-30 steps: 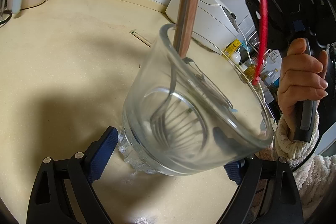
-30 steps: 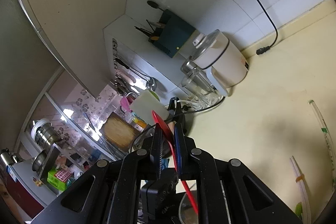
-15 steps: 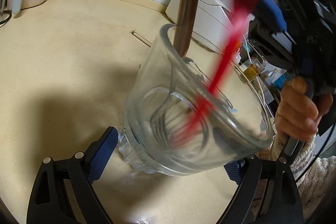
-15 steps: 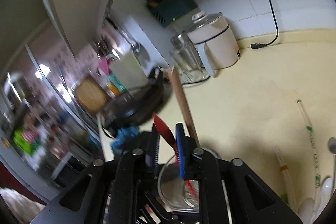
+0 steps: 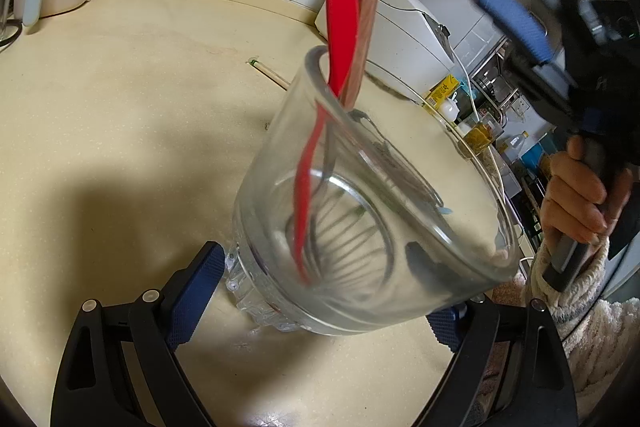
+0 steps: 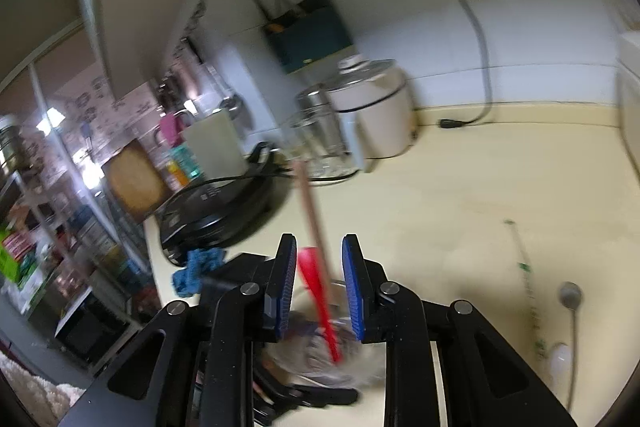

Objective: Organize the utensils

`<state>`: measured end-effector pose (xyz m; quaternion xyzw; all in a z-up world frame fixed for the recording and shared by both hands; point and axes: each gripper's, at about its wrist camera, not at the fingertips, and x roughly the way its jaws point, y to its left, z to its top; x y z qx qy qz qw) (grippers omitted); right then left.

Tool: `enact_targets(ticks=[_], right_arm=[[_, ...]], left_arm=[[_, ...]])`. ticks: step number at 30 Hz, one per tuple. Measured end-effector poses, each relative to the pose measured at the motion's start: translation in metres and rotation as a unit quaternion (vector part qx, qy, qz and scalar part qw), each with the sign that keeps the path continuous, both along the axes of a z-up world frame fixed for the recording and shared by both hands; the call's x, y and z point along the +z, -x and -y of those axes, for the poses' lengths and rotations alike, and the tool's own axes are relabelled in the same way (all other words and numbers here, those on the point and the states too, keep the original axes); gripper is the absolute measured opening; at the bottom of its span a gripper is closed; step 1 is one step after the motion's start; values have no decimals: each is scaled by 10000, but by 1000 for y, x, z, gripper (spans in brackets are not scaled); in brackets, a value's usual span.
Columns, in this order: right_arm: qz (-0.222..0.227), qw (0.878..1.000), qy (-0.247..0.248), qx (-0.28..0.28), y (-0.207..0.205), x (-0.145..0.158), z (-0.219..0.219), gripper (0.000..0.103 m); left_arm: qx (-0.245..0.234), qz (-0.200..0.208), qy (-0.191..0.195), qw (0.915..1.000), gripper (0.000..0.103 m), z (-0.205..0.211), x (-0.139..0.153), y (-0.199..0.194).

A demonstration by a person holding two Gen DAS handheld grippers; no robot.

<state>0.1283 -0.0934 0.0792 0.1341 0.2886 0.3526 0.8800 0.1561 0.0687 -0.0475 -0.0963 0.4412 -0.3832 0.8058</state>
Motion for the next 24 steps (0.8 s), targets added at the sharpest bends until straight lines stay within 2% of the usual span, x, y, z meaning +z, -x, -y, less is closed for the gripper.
enact_targets(ticks=[6,14,19,21,24], right_arm=[[-195,9979,56,-622,2,-16,48,24],[-830,9876,-301,-1298,8,-50,121,24],[-1089,9839,-393,-1362,20,-72,145,24],[-1357,9796,-508,-1389,22,-84,153,24],[-1832,9713,-867,-1244,16,-102,160,31]], left_arm=[[-1,-1,2,10000,92,-1,0,0],[-1,-3,5,10000,92,0,0,0],[1,-2,4,10000,93,-1,0,0],[1,-2,5,10000,93,-1,0,0],[1,-3,7,10000,93,-1,0,0]])
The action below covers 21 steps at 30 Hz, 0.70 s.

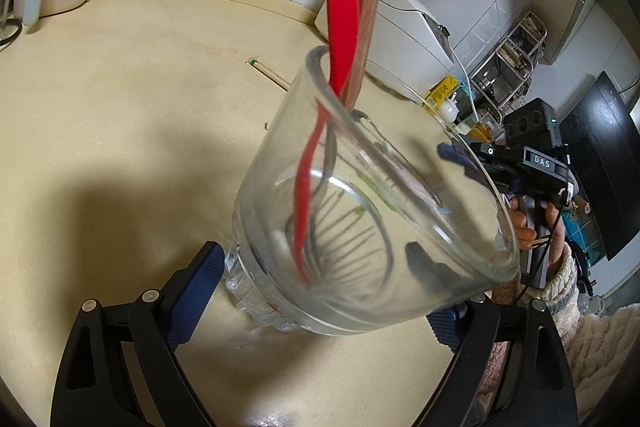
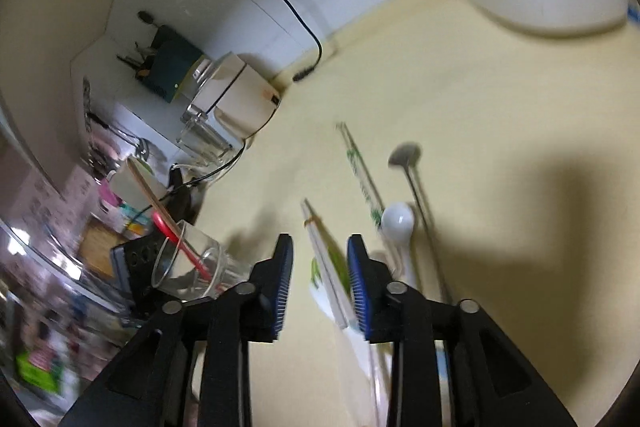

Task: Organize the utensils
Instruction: 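Grasp the white chopsticks on the counter with the right tool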

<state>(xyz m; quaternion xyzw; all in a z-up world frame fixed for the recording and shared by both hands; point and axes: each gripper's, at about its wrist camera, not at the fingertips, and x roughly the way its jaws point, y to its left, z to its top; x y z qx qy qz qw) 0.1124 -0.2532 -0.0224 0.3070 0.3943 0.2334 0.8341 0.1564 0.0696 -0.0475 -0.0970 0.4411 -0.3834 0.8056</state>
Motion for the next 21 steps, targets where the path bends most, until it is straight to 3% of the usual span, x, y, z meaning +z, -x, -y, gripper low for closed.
enact_targets(ticks=[12,21], right_arm=[[115,9914,1276,276,-1,-1,-47,31],[471,9544,2830,829,-16,9,-119,31]], left_arm=[[0,-1,2,10000,93,0,0,0],[-1,-3,7,10000,93,1,0,0]])
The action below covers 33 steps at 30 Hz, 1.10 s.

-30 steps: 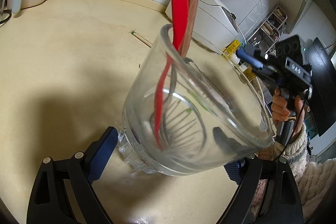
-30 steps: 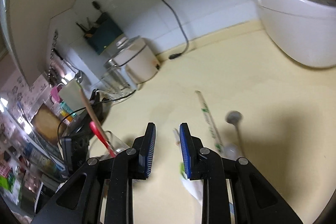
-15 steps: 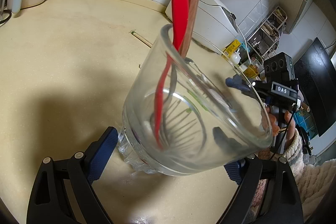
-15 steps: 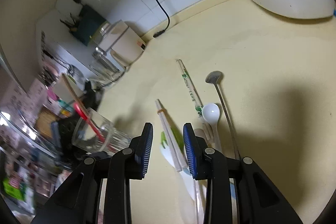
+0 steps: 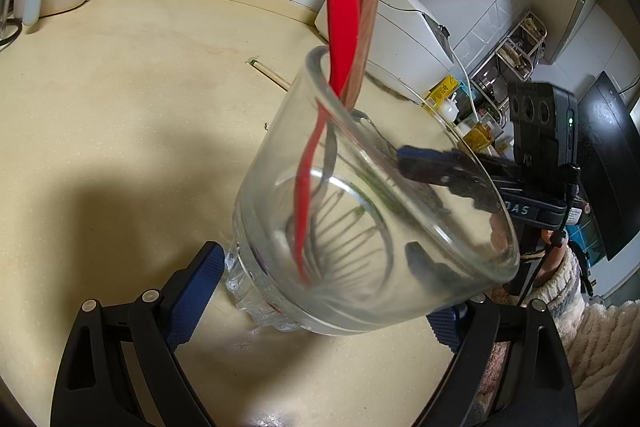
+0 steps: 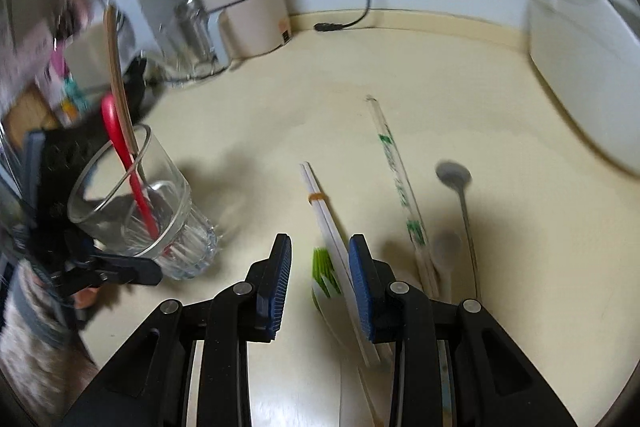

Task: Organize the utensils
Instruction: 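Grasp the white chopsticks on the counter with the right tool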

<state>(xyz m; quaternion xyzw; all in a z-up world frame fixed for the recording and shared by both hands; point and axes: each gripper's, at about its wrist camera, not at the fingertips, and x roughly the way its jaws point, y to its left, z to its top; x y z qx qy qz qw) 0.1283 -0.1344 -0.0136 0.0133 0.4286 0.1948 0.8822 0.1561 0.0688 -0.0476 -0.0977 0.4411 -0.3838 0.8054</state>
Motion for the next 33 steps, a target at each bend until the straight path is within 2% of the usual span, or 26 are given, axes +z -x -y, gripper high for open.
enact_targets(ticks=[7,13,17,22,25,28,33], right_arm=[[-138,9979,438,467,-37,-4,-30,31],[-260,9964,721,374,-48,-22,-31,31],[-272,9960,715,472,-52,-26,-32,31],[-138,9939,970,512,-61,-31,-42,31],[-59,9941,936,548,-62,-32,-43,27],[-55,9947,890,519,-61,-31,-39,14],[-66,9978,572,330,-63,-30,-32,12]], left_arm=[[0,0,1,10000,93,-1,0,-1],[0,-2,6,10000,93,1,0,0],[0,-3,7,10000,93,1,0,0],[0,-4,10,10000,93,1,0,0],[0,-4,10,10000,93,2,0,1],[0,-3,9,10000,93,2,0,1],[-1,-8,18,10000,93,2,0,1]])
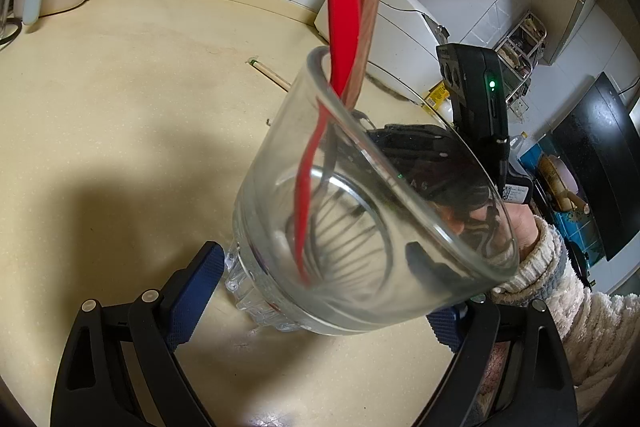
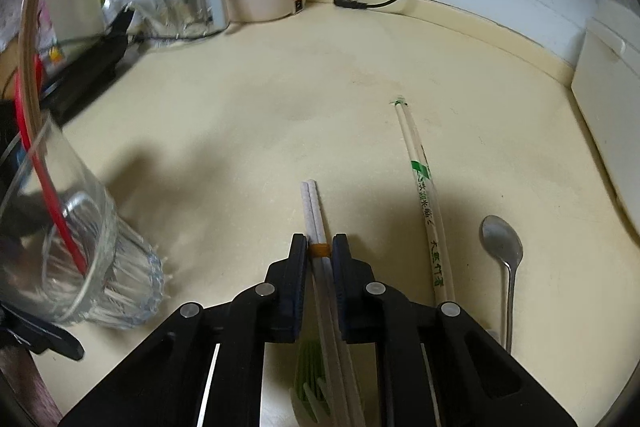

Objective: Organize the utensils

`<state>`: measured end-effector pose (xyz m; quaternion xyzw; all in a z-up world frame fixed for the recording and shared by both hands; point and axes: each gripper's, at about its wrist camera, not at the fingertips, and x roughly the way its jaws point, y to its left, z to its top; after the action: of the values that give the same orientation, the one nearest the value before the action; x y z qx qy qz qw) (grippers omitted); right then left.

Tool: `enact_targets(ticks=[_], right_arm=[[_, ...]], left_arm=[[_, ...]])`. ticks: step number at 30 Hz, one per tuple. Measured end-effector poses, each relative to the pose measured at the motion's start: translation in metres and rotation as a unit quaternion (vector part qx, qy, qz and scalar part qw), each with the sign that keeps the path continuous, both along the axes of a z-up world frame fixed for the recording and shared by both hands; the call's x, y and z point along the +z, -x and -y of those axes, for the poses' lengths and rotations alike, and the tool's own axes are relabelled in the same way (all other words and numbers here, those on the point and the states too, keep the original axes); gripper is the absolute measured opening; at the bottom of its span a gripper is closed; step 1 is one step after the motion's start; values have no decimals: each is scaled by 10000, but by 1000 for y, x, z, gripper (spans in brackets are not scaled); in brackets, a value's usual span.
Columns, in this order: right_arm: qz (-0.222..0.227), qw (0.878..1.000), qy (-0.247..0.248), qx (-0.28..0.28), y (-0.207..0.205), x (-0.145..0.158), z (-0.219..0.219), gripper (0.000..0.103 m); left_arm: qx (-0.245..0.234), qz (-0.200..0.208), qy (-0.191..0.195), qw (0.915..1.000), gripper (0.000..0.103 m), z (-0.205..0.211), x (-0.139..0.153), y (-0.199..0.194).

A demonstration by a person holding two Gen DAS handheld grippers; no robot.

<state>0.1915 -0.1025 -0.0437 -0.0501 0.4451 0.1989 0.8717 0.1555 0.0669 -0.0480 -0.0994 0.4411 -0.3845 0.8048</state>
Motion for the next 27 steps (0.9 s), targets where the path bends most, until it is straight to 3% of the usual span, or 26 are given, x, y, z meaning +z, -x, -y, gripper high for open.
enact_targets(ticks=[5,13,21,27], right_arm=[[312,9967,-700,-269,12,27,24,12],[606,9801,-1848,-392,50,70,62,12],[224,9753,-2193,-127,57,61,47,12],[-447,9633,-2640,-210,42,35,46,12]], left_arm=[[1,-2,5,10000,93,1,1,1],[0,-3,8,10000,93,-1,1,0],[0,-9,17,10000,93,0,1,-2],[1,-7,14,10000,93,-1,1,-2]])
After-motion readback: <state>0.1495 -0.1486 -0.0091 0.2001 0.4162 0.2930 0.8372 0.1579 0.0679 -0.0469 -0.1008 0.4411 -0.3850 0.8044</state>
